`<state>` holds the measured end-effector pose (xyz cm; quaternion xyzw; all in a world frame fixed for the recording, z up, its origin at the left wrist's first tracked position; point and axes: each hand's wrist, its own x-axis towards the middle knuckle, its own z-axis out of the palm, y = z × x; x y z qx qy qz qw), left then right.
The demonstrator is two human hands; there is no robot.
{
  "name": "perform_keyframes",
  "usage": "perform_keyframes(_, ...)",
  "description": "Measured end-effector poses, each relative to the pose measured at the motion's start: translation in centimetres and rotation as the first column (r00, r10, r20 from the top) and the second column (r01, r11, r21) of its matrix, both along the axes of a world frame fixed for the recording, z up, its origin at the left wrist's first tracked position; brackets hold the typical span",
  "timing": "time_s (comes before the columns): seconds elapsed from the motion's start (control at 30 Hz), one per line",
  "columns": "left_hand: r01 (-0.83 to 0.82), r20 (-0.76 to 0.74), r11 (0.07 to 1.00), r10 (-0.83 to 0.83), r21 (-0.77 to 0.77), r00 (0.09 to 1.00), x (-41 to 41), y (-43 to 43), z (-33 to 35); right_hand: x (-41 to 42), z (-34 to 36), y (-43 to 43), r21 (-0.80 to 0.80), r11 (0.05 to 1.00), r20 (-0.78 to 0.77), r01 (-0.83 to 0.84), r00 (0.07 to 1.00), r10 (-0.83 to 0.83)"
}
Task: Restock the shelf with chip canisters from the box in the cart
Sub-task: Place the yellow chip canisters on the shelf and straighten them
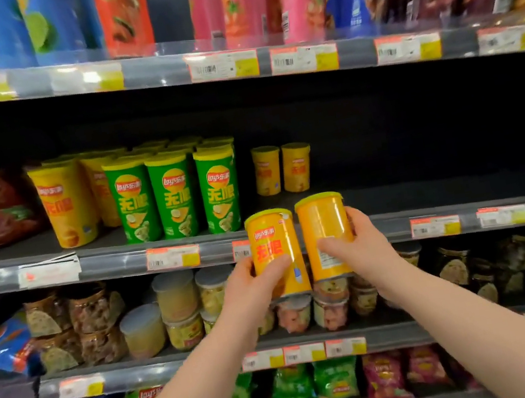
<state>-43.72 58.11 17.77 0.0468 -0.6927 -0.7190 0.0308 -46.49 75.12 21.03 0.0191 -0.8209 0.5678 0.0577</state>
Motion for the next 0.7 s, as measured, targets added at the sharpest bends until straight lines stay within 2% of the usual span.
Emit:
perform_keyframes(0.17, -0.007, -0.05, 1.0, 0.006, -0.016, 0.999, -3.0, -2.8, 0.9, -4.4, 1.6, -2.2, 0.017, 0.999, -0.081, 0.049, 0.996, -0.048)
perform_keyframes(0.27, -0.008, -0.052, 1.0, 0.009, 0.023, 0.999, -3.8, -4.0, 0.8, -6.7, 2.5, -3.1, -0.04, 0.997, -0.096, 0.06, 0.993, -0.064)
perform_keyframes(0.37, -0.001, -0.059, 0.999, 0.005, 0.055, 0.998, -4.2, -4.7, 0.7, -9.1, 3.3, -4.0, 0.002, 0.998, -0.105, 0.065, 0.992, -0.064)
perform_keyframes(0.57, -0.021, -0.066, 0.997, 0.025, 0.068, 0.997, -4.9, -5.6, 0.7, -14.0, 2.9, -5.6, 0.098, 0.992, -0.069, 0.075, 0.995, -0.069)
perform_keyframes(0.7, -0.073, -0.067, 0.995, 0.078, 0.071, 0.995, -5.4, -5.8, 0.8, -17.0, 2.4, -6.2, 0.107, 0.992, -0.019, 0.063, 0.998, -0.061)
